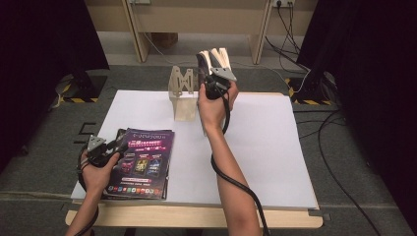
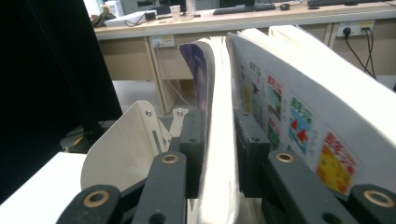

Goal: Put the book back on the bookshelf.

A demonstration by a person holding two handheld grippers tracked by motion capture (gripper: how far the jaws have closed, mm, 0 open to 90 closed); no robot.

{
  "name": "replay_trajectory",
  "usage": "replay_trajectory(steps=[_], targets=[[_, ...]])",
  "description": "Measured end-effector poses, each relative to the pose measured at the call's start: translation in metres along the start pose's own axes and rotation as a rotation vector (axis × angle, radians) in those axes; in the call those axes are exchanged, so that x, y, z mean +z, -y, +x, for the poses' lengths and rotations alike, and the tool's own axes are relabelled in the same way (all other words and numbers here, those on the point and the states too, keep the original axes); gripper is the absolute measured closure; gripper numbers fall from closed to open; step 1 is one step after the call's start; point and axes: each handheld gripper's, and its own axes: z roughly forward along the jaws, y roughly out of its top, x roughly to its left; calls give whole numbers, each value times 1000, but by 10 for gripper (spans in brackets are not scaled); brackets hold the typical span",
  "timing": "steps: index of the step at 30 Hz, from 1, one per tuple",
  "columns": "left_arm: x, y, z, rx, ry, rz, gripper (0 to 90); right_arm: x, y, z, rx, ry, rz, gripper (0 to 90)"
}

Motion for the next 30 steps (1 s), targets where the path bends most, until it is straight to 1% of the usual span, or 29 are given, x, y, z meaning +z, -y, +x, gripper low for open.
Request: replay_trajectory(steps=[2, 4, 5, 8, 10, 16, 19, 21, 23, 25, 26, 30], targets=[[0, 0, 0, 4, 0, 3, 442, -3, 0, 0, 7, -4, 0, 768], [0, 0, -1, 8, 0, 4, 442, -5, 1, -1, -3, -5, -5, 776], [0, 0, -1, 6, 0, 3, 442, -5, 2, -1, 4, -8, -4, 776], [0, 0, 0, 5, -1, 2, 442, -7, 4, -1, 3, -12, -10, 780], [0, 0, 0, 5, -1, 4, 442, -8, 6, -2, 12, -23, -16, 781], [0, 0, 0, 7, -1, 4, 441, -10, 11, -2, 13, -17, -15, 788], [0, 0, -1, 7, 0, 6, 441, -10, 9, -2, 12, -13, -3, 810], [0, 0, -1, 7, -1, 3, 441, -10, 8, -2, -1, -4, 11, 826], [0, 0, -1, 8, -2, 4, 442, -9, 6, -3, -5, -6, 27, 829], [0, 0, -1, 10, -2, 3, 441, -8, 4, -4, -7, -11, 26, 831], [0, 0, -1, 9, -3, 2, 441, -8, 4, -4, 4, -15, 28, 831], [0, 0, -1, 7, 0, 3, 441, -3, 1, -7, 16, -23, 2, 833]])
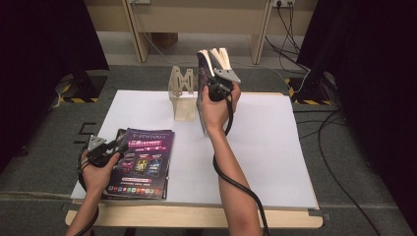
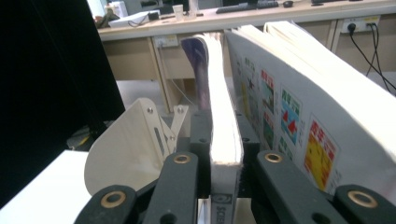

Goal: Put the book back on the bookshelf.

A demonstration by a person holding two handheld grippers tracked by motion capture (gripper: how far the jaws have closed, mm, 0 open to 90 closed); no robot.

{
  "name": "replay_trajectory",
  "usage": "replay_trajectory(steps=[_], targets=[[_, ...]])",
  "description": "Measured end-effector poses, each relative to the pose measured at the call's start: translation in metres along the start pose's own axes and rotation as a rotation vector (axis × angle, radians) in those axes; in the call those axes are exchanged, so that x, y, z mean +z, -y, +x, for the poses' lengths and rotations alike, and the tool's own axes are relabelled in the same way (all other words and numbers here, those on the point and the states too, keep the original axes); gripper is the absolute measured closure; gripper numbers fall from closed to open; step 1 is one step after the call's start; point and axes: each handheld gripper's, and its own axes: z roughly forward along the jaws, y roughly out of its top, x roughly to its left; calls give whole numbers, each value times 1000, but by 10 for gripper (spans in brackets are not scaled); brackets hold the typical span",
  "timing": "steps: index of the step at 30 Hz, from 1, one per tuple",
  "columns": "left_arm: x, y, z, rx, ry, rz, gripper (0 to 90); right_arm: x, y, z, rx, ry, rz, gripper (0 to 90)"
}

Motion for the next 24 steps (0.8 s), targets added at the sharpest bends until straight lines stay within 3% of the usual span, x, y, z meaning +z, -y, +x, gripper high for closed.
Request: replay_trajectory(steps=[13, 24], targets=[[0, 0, 0, 3, 1, 0, 441, 10, -6, 7, -20, 26, -106, 834], [0, 0, 0, 1, 3, 0, 441, 23, -6, 8, -8, 51, -140, 833]])
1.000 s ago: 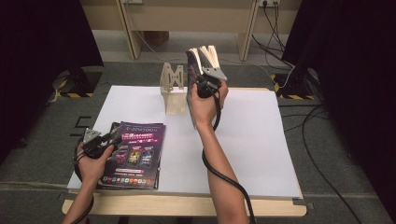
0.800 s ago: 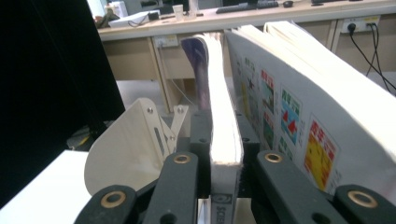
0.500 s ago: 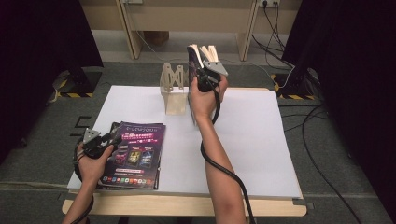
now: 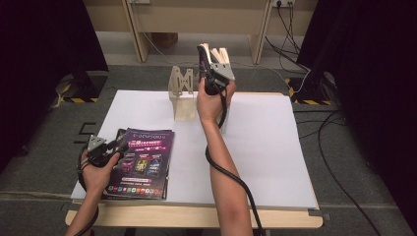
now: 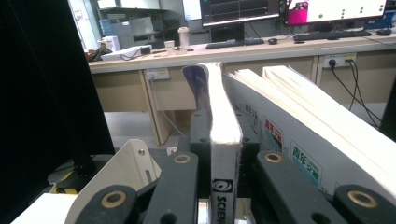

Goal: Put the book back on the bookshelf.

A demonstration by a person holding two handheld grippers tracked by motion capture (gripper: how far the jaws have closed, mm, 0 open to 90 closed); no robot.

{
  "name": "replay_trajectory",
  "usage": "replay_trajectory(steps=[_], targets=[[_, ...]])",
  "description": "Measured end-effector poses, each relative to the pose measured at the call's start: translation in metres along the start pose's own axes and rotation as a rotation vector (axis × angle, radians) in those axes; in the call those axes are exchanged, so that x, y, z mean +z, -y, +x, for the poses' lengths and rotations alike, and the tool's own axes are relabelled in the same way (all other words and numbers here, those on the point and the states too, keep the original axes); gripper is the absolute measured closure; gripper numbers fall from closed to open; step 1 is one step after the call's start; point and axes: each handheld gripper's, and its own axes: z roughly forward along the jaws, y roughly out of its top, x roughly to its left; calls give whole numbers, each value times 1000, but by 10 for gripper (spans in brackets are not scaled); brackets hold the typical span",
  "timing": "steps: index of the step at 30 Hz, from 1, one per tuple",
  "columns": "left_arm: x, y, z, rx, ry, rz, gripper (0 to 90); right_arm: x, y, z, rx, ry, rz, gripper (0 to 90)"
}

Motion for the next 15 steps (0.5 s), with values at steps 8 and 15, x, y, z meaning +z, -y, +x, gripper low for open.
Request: replay_trajectory(steps=[8, 15], targets=[[0, 0, -1, 4, -1, 0, 441, 3, 8, 2, -41, 36, 4, 828], [0, 0, -2, 15, -4, 2, 441, -4, 2, 0, -58, 50, 124, 818]])
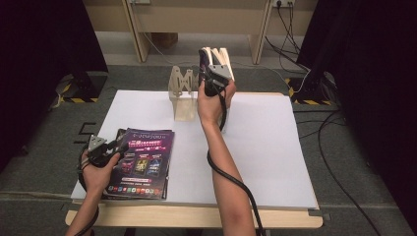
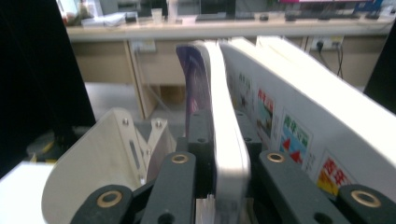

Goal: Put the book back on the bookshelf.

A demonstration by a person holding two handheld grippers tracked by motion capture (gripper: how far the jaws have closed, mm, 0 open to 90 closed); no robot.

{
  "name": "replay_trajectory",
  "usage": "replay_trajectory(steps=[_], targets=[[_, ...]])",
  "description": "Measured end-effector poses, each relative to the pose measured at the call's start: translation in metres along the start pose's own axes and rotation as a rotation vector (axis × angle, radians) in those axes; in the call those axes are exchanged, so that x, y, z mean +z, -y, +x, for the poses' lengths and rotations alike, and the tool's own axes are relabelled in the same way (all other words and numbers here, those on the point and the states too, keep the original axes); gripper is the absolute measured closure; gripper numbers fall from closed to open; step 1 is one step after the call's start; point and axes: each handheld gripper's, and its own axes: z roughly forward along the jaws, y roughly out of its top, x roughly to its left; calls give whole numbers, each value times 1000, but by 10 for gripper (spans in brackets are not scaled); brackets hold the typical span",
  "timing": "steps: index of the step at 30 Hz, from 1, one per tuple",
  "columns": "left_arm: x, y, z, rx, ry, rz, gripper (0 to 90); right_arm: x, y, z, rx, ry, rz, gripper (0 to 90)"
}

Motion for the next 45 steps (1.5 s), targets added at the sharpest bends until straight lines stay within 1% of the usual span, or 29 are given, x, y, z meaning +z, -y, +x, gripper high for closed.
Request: replay_trajectory(steps=[1, 3, 4, 5, 7, 8, 12, 18, 23, 25, 27, 29, 30, 31, 33, 34, 36, 40, 42, 43, 45], targets=[[0, 0, 0, 1, 0, -1, 441, -1, 0, 0, 14, -6, 8, 817], [0, 0, 0, 2, 1, 0, 441, -1, 1, -1, 16, -21, 16, 813], [0, 0, 0, 1, 0, 3, 441, -1, 0, -1, 6, -23, 32, 809], [0, 0, 0, 2, -1, 5, 441, 0, 0, 0, 14, -26, 50, 807], [0, 0, 0, 0, -1, 3, 441, 2, 1, 0, 15, -31, 72, 808], [0, 0, 0, -3, 0, 1, 441, 3, 1, 0, 15, -30, 74, 812], [0, 0, 0, -4, 1, 2, 441, 2, 2, 0, 14, -28, 64, 828], [0, 0, 1, -7, 3, 2, 441, 4, 4, 0, 21, -53, 11, 833], [0, 0, 1, -6, 3, 1, 440, 5, 1, 0, 31, -46, -44, 834], [0, 0, 1, -8, 4, 0, 440, 5, -1, 0, 32, -37, -56, 833], [0, 0, 1, -5, 3, 2, 440, 8, 0, 1, 37, -29, -50, 833], [0, 0, 0, -3, 2, 2, 440, 12, 3, 0, 32, -24, -29, 831], [0, 0, 0, -4, 3, 2, 441, 13, 6, 0, 30, -15, -39, 829], [0, 0, 1, -5, 2, 2, 441, 13, 5, 1, 24, -2, -36, 827], [0, 0, 0, -3, 2, 3, 440, 12, 5, 1, 41, -3, -32, 816], [0, 0, 0, -1, 3, 2, 441, 12, 4, 1, 39, 4, -24, 803], [0, 0, 0, -1, 1, 4, 441, 9, 3, 2, 40, 19, -13, 782], [0, 0, 0, 1, 1, 4, 441, -1, 2, 5, 28, 24, -11, 753], [0, 0, 0, -1, 3, -1, 441, -7, 3, 6, 30, 27, -8, 742], [0, 0, 0, 1, 3, -1, 441, -8, 4, 5, 24, 29, -7, 736], [0, 0, 0, 0, 2, -2, 441, -11, 5, 5, 26, 30, -6, 731]])
